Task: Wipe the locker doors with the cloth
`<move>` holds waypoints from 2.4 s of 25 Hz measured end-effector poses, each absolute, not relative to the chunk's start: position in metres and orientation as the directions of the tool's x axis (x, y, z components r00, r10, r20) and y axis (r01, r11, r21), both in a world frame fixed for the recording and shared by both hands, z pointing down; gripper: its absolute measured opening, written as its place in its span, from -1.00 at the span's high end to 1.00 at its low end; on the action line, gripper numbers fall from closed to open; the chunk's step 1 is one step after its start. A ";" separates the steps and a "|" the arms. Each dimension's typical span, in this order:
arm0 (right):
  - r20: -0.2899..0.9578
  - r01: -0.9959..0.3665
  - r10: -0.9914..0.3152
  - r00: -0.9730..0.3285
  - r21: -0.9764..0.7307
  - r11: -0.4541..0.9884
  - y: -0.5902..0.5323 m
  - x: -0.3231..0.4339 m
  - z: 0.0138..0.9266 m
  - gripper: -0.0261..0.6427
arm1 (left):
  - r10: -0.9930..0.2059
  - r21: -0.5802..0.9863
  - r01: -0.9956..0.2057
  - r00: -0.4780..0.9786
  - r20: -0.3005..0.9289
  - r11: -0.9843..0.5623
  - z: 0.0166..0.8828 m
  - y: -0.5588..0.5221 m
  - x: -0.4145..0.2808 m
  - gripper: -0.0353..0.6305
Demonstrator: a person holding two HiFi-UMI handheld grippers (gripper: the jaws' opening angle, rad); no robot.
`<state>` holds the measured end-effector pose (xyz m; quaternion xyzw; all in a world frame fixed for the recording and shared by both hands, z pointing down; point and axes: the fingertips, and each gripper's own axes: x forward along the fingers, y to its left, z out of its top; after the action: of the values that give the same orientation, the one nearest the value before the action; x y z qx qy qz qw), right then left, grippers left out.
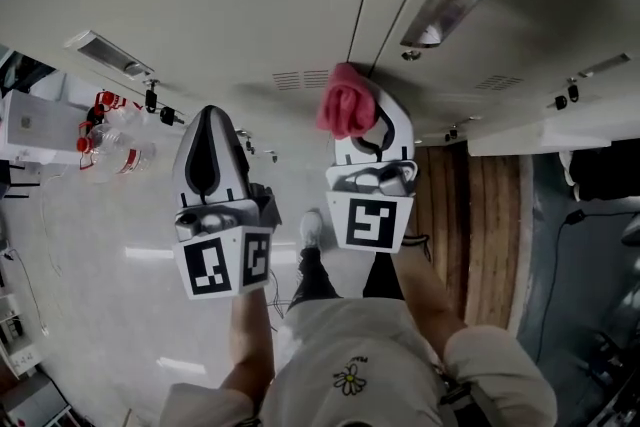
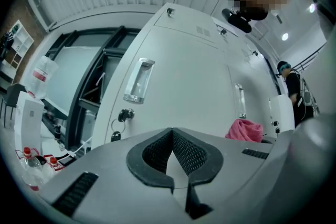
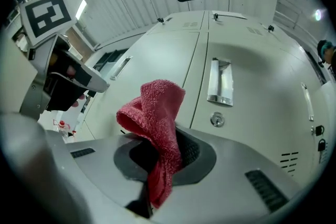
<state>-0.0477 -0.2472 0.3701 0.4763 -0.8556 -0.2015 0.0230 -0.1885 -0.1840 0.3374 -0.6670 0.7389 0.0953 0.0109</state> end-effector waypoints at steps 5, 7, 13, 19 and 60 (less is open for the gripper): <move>-0.161 -0.821 -0.833 -0.529 0.344 0.455 -0.252 -0.031 0.372 0.83 | -0.986 0.135 -0.987 -0.103 -0.133 0.085 0.343 -0.187 -0.173 0.85; -0.166 -0.821 -0.831 -0.531 0.341 0.457 -0.252 -0.031 0.372 0.83 | -0.986 0.135 -0.987 -0.106 -0.130 0.088 0.345 -0.186 -0.170 0.84; -0.188 -0.833 -0.829 -0.527 0.309 0.460 -0.253 -0.031 0.367 0.83 | -0.983 0.134 -0.985 -0.127 -0.133 0.109 0.345 -0.179 -0.174 0.85; -0.227 -0.841 -0.823 -0.521 0.302 0.449 -0.246 -0.029 0.346 0.83 | -0.974 0.121 -0.984 -0.154 -0.168 0.134 0.328 -0.168 -0.180 0.84; -0.312 -0.606 -0.546 -0.778 0.140 0.783 -0.148 -0.014 0.263 0.83 | -0.892 -0.081 -0.931 -0.314 -0.324 0.357 0.254 -0.066 -0.126 0.85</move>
<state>-0.0137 -0.1481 0.2626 0.3078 -0.9355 -0.1171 -0.1280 -0.1255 -0.0662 0.2541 -0.5637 0.8084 0.0605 0.1584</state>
